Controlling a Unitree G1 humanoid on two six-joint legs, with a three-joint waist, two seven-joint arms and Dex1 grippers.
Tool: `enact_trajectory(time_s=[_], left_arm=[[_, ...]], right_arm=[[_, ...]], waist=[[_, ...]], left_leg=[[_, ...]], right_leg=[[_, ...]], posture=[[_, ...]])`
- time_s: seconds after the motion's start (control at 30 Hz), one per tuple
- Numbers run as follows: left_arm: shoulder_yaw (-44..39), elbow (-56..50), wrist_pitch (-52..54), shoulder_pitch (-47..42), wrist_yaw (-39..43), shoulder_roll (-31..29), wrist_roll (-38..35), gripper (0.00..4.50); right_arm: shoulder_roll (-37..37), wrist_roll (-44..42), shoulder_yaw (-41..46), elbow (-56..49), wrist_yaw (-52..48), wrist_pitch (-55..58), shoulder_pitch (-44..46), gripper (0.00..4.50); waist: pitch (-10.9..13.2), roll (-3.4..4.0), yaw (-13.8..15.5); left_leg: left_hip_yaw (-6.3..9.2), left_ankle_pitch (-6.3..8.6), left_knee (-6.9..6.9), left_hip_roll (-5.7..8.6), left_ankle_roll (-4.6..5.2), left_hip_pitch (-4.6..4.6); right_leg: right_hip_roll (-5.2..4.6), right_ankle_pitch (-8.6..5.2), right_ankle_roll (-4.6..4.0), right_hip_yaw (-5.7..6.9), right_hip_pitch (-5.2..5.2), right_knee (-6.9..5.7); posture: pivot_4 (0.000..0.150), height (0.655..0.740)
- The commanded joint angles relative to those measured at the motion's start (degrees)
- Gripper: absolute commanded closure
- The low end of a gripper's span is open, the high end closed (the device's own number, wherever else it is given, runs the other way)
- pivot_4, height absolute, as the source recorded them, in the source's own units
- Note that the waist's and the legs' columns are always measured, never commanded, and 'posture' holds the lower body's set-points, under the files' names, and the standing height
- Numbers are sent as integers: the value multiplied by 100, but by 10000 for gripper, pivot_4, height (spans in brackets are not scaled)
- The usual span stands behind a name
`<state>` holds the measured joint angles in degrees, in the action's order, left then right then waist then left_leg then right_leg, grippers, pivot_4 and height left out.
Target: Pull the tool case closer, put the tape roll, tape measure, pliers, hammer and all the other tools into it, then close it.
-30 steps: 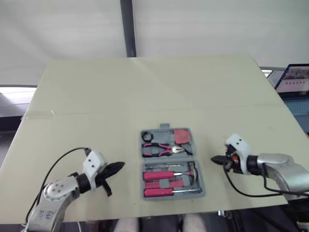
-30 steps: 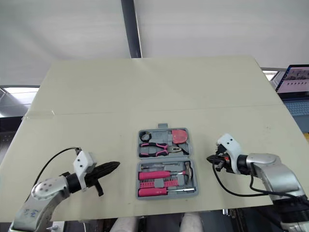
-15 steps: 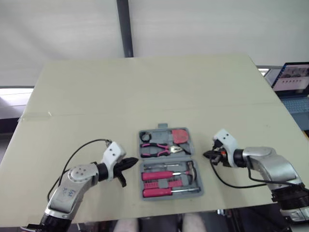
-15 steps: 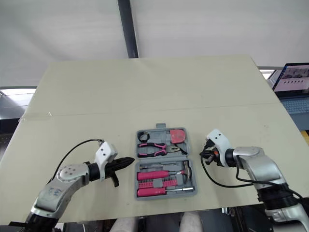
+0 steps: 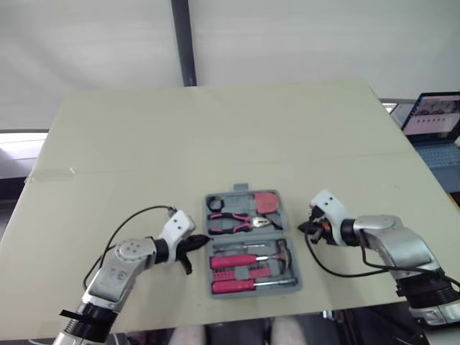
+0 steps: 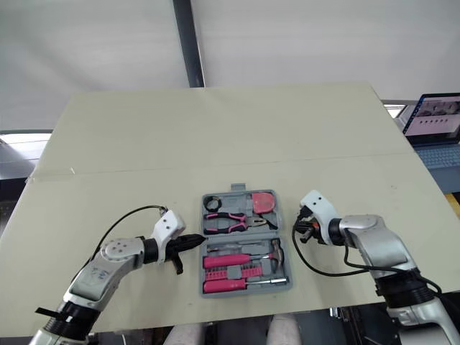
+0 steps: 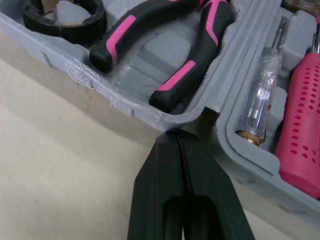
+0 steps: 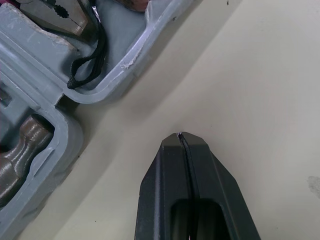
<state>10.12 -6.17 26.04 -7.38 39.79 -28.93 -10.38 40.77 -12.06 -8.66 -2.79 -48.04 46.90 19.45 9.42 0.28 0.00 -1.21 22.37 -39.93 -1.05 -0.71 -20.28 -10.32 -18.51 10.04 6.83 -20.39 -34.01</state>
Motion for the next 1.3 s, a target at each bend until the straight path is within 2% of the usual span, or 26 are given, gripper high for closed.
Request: enact_trajectory(time_s=[0.03,0.37,1.3], left_arm=[[137,2,-27,50,-35,75,117,44644],[157,-155,16,206,-7,95,199,44644],[382,-975,190,1041,9,9,217,44644]], right_arm=[[-116,-62,-182,-216,-37,132,24,45000],[-55,-311,-438,-732,-298,612,-7,45000],[435,-518,-607,-1547,-424,912,-541,45000]], waist=[[0,1,5],[-1,3,27],[-1,4,101]], left_leg=[[0,0,0,0,0,0],[4,0,-1,2,0,-1],[4,0,3,1,0,-2]], right_leg=[[0,0,0,0,0,0],[-1,0,0,1,1,0],[-2,0,0,1,-1,5]], posture=[[1500,7400],[1500,7400],[1500,7400]])
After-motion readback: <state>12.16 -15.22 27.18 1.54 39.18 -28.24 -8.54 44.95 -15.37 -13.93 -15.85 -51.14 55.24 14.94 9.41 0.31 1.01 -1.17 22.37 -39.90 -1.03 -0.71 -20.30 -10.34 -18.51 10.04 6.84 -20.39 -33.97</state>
